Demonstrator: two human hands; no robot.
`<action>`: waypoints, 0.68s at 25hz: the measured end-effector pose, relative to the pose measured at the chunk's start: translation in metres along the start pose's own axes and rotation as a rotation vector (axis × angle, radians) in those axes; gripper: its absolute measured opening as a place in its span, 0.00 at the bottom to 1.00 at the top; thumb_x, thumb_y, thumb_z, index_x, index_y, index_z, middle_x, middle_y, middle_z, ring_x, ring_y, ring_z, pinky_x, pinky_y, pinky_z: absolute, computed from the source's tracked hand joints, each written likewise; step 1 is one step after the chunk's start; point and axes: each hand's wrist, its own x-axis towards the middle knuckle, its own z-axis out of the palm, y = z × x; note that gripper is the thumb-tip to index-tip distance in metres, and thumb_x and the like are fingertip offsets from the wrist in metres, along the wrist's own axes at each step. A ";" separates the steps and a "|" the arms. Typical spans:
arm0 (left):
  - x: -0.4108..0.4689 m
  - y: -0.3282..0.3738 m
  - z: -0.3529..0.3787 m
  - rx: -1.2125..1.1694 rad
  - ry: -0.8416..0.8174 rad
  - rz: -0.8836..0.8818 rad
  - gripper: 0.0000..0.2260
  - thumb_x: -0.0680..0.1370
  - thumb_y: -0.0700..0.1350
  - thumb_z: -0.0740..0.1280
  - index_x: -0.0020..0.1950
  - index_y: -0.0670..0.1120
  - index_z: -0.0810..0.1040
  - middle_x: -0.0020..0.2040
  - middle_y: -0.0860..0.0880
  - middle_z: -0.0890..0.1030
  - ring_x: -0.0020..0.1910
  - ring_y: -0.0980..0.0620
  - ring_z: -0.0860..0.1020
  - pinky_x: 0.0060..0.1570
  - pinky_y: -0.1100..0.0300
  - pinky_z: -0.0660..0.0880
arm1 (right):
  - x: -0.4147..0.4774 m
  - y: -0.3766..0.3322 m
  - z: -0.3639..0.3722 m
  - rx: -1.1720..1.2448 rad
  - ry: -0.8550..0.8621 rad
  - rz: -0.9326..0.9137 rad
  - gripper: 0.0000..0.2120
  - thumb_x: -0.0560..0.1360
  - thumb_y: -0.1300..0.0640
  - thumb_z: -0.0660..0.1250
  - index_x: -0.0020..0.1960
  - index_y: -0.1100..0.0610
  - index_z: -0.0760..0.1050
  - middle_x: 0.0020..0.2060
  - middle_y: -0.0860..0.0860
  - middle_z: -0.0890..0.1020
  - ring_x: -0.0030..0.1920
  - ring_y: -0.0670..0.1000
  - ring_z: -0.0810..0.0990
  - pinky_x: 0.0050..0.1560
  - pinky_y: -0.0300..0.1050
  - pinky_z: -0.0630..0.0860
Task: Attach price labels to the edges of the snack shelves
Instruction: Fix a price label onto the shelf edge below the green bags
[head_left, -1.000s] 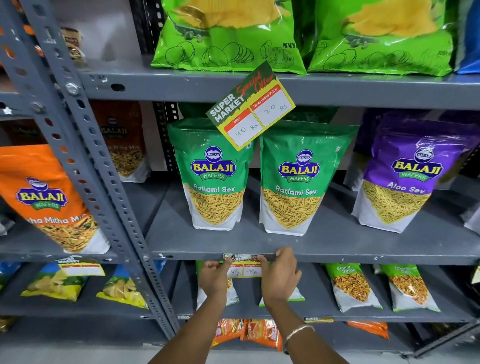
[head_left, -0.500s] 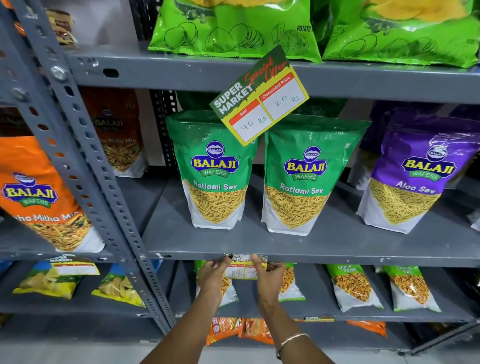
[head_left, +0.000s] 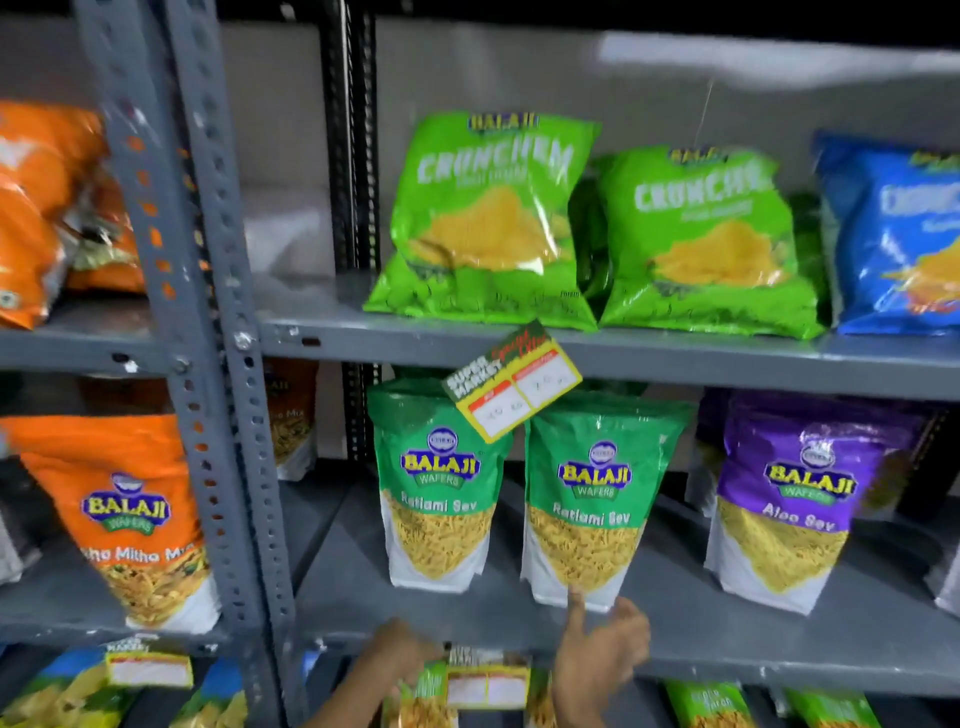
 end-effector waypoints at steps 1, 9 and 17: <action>-0.006 0.023 -0.014 -0.107 0.073 0.143 0.06 0.74 0.46 0.67 0.40 0.47 0.74 0.27 0.52 0.74 0.20 0.57 0.73 0.19 0.66 0.67 | 0.008 -0.037 0.001 0.093 -0.036 -0.146 0.40 0.64 0.30 0.60 0.55 0.65 0.69 0.51 0.63 0.75 0.54 0.66 0.74 0.55 0.61 0.72; -0.049 0.162 -0.067 -0.818 0.125 0.634 0.07 0.77 0.36 0.61 0.43 0.46 0.76 0.40 0.47 0.78 0.28 0.61 0.78 0.27 0.69 0.76 | 0.033 -0.227 0.000 0.055 -0.181 -0.746 0.08 0.70 0.55 0.70 0.49 0.54 0.78 0.44 0.55 0.77 0.51 0.57 0.73 0.51 0.51 0.66; -0.089 0.161 -0.058 -0.604 0.507 0.872 0.12 0.75 0.34 0.63 0.32 0.45 0.77 0.30 0.47 0.76 0.32 0.52 0.69 0.33 0.59 0.64 | 0.023 -0.203 -0.012 0.217 -0.226 -0.567 0.03 0.69 0.57 0.71 0.38 0.52 0.78 0.40 0.54 0.78 0.47 0.57 0.75 0.55 0.59 0.69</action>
